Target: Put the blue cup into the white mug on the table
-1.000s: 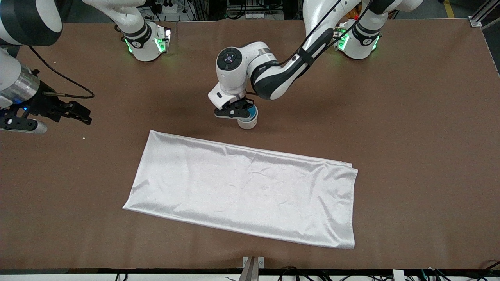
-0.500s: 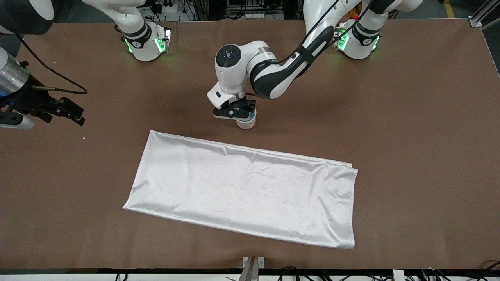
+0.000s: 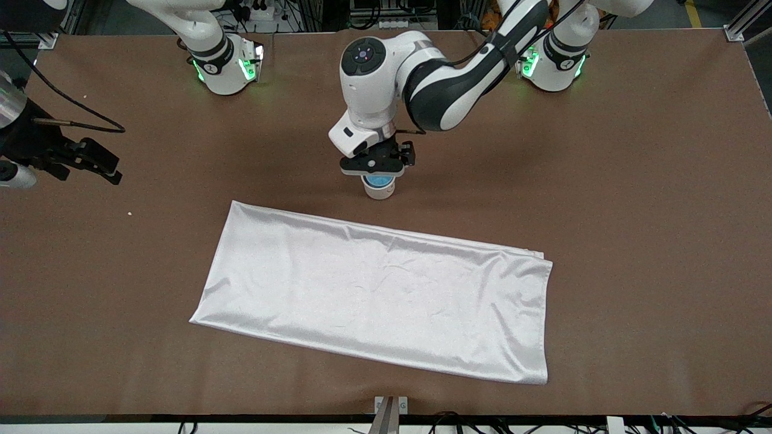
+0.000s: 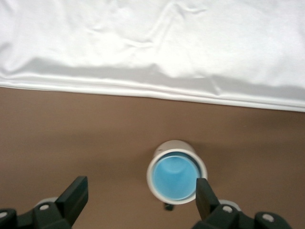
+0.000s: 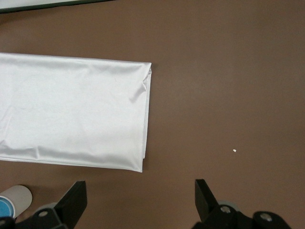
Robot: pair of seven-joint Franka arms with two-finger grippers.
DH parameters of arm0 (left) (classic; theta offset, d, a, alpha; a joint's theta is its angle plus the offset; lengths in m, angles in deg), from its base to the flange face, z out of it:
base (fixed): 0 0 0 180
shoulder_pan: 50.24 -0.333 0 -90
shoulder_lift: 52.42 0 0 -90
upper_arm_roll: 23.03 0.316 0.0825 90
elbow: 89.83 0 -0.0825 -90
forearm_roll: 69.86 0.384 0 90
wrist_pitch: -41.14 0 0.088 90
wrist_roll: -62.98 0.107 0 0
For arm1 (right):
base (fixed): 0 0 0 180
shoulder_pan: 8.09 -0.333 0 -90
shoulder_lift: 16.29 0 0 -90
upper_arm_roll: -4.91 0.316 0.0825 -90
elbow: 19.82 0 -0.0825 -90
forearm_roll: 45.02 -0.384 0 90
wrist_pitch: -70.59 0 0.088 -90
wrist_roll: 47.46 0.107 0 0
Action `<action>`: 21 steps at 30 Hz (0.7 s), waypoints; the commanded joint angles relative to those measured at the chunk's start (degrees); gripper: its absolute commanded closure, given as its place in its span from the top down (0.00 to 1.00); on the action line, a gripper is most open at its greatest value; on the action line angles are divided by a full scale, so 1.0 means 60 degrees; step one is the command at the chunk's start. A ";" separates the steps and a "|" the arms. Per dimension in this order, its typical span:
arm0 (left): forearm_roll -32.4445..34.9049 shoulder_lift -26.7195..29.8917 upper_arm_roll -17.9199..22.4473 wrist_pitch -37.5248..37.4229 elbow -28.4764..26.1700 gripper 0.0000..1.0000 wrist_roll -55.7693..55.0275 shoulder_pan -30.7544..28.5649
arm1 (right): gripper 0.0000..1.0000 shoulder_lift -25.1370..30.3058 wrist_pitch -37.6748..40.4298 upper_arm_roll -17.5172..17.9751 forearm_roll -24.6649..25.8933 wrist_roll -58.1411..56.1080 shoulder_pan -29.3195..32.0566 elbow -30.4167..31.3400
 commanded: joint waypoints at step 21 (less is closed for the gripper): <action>-0.2298 0.4864 0.3004 -0.0548 -0.3271 1.00 0.3165 -0.0174 | 1.00 -0.0019 0.0480 0.0020 -0.0146 -0.0139 0.0021 -0.0202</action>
